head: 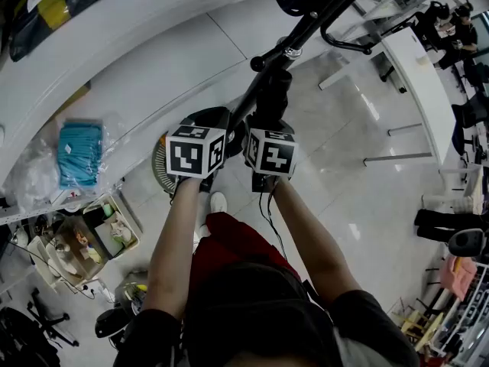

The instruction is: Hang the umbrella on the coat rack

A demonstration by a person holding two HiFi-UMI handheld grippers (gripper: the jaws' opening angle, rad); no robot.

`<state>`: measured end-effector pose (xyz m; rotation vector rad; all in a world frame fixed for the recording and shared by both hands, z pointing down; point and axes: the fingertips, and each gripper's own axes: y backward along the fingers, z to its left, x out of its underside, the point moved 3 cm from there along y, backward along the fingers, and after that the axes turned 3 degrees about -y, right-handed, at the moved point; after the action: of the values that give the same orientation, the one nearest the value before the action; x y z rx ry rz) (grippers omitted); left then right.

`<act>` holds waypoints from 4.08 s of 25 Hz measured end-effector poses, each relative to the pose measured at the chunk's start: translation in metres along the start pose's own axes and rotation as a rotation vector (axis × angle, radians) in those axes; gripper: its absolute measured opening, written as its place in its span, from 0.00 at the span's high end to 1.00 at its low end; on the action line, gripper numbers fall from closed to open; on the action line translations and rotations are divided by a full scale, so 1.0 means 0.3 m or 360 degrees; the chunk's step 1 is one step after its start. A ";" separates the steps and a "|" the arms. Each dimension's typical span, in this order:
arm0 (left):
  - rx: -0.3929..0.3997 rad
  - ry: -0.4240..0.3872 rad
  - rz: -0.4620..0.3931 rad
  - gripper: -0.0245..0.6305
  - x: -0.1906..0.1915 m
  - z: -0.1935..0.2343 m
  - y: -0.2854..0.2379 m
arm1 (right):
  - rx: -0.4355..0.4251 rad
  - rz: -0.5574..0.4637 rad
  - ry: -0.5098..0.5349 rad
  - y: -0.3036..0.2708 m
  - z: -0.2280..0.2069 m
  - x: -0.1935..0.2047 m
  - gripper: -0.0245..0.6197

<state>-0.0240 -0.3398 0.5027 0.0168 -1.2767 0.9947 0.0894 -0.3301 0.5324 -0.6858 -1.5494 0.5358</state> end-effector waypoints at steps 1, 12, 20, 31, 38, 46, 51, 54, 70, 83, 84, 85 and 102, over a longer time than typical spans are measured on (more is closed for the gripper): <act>-0.0003 0.0002 0.0001 0.95 0.001 0.002 -0.001 | -0.0003 -0.0009 -0.0003 -0.006 0.000 -0.002 0.62; -0.0052 0.0012 0.0023 0.95 0.007 0.045 -0.014 | -0.0035 -0.0084 -0.0023 -0.066 0.023 -0.023 0.62; -0.0088 0.0009 0.0044 0.95 0.019 0.063 -0.030 | -0.0029 -0.0120 -0.0042 -0.082 0.027 -0.029 0.62; -0.0138 -0.0011 0.0078 0.95 0.045 0.083 -0.048 | -0.0166 -0.0192 -0.0030 -0.098 0.044 -0.029 0.61; -0.0181 -0.0021 0.0095 0.95 0.055 0.106 -0.054 | -0.0152 -0.0206 -0.0032 -0.106 0.044 -0.040 0.61; -0.0186 -0.0011 0.0101 0.95 0.068 0.112 -0.053 | -0.0211 -0.0192 -0.0029 -0.102 0.060 -0.034 0.60; -0.0187 -0.0008 0.0094 0.95 0.069 0.117 -0.044 | -0.0238 -0.0220 -0.0053 -0.100 0.076 -0.037 0.57; -0.0190 -0.0005 0.0087 0.95 0.067 0.123 -0.034 | -0.0260 -0.0241 -0.0057 -0.094 0.090 -0.047 0.56; -0.0181 -0.0029 0.0054 0.95 0.048 0.092 -0.002 | -0.0240 -0.0373 -0.0107 -0.003 0.091 -0.077 0.56; -0.0200 -0.0075 0.0032 0.95 0.044 0.057 0.064 | -0.0227 -0.0427 -0.0035 0.117 0.091 -0.049 0.77; -0.0200 -0.0076 0.0030 0.95 0.045 0.053 0.070 | -0.0217 -0.0442 -0.0024 0.128 0.091 -0.051 0.80; -0.0199 -0.0078 0.0028 0.95 0.046 0.049 0.074 | -0.0209 -0.0456 -0.0015 0.139 0.092 -0.053 0.82; -0.0185 -0.0137 -0.0085 0.95 0.039 -0.039 0.197 | -0.0214 -0.0563 -0.0002 0.286 0.135 -0.025 0.93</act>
<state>-0.0522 -0.2909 0.4785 0.0040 -1.4046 0.8807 0.0589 -0.2719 0.4634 -0.4955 -1.6725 0.1687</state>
